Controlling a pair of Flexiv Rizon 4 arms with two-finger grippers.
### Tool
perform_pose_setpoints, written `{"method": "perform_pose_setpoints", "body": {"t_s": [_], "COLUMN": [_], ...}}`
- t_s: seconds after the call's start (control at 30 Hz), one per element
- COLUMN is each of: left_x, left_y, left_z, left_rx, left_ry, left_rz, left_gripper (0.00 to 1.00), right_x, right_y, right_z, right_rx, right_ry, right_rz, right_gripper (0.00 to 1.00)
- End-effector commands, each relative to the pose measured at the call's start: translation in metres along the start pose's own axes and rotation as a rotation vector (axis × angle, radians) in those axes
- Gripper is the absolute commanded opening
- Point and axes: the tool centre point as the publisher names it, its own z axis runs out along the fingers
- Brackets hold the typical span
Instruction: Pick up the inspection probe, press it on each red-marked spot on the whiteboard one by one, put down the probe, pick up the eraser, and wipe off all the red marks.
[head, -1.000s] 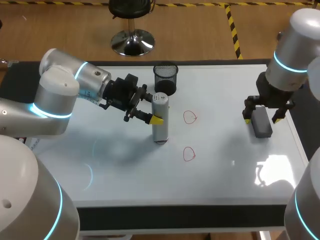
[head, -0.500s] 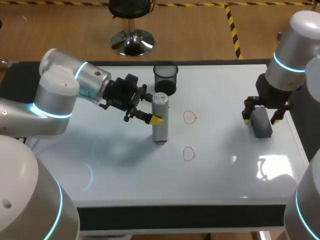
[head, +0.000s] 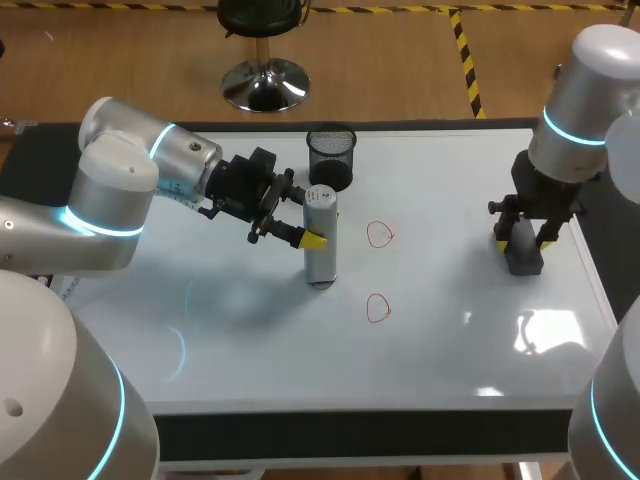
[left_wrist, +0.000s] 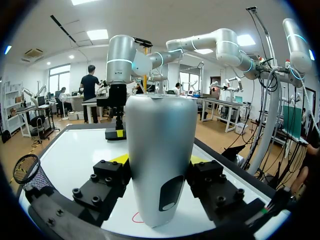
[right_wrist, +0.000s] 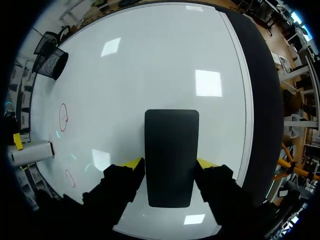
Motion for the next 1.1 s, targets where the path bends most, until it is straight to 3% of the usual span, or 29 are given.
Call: {"method": "perform_pose_setpoints", "body": {"t_s": [0.03, 0.23, 0.33, 0.4, 0.47, 0.57, 0.6, 0.67, 0.73, 1.1], "left_x": [0.001, 0.001, 0.001, 0.001, 0.001, 0.001, 0.001, 0.001, 0.001, 0.001], "left_y": [0.009, 0.009, 0.009, 0.009, 0.009, 0.009, 0.009, 0.009, 0.009, 0.009], "left_z": [0.003, 0.003, 0.003, 0.003, 0.003, 0.003, 0.003, 0.003, 0.003, 0.003], "left_rx": [0.000, 0.000, 0.000, 0.000, 0.000, 0.000, 0.000, 0.000, 0.000, 0.000], "left_ry": [-0.001, -0.001, -0.001, -0.001, -0.001, -0.001, -0.001, -0.001, -0.001, -0.001], "left_rz": [0.000, 0.000, 0.000, 0.000, 0.000, 0.000, 0.000, 0.000, 0.000, 0.000], "left_gripper": [0.00, 0.00, 0.00, 0.00, 0.00, 0.00, 0.00, 0.00, 0.00, 0.00], "right_x": [0.000, 0.000, -0.001, -0.001, -0.001, 0.000, 0.000, -0.001, -0.001, -0.007], "right_y": [0.001, 0.000, 0.000, 0.000, -0.001, -0.002, -0.002, -0.002, -0.002, -0.005], "right_z": [0.004, 0.009, 0.010, 0.011, 0.012, 0.013, 0.013, 0.014, 0.014, -0.019], "right_rx": [0.004, 0.013, 0.014, 0.015, 0.016, 0.017, 0.018, 0.020, 0.021, 0.008], "right_ry": [-0.008, -0.013, -0.011, -0.011, -0.008, -0.007, -0.007, -0.007, -0.006, -0.005], "right_rz": [-0.006, -0.005, -0.004, -0.003, -0.002, -0.005, -0.006, -0.003, 0.002, 0.038], "right_gripper": [0.39, 0.40, 0.29, 0.15, 0.17, 0.30, 0.31, 0.22, 0.00, 0.00]}}
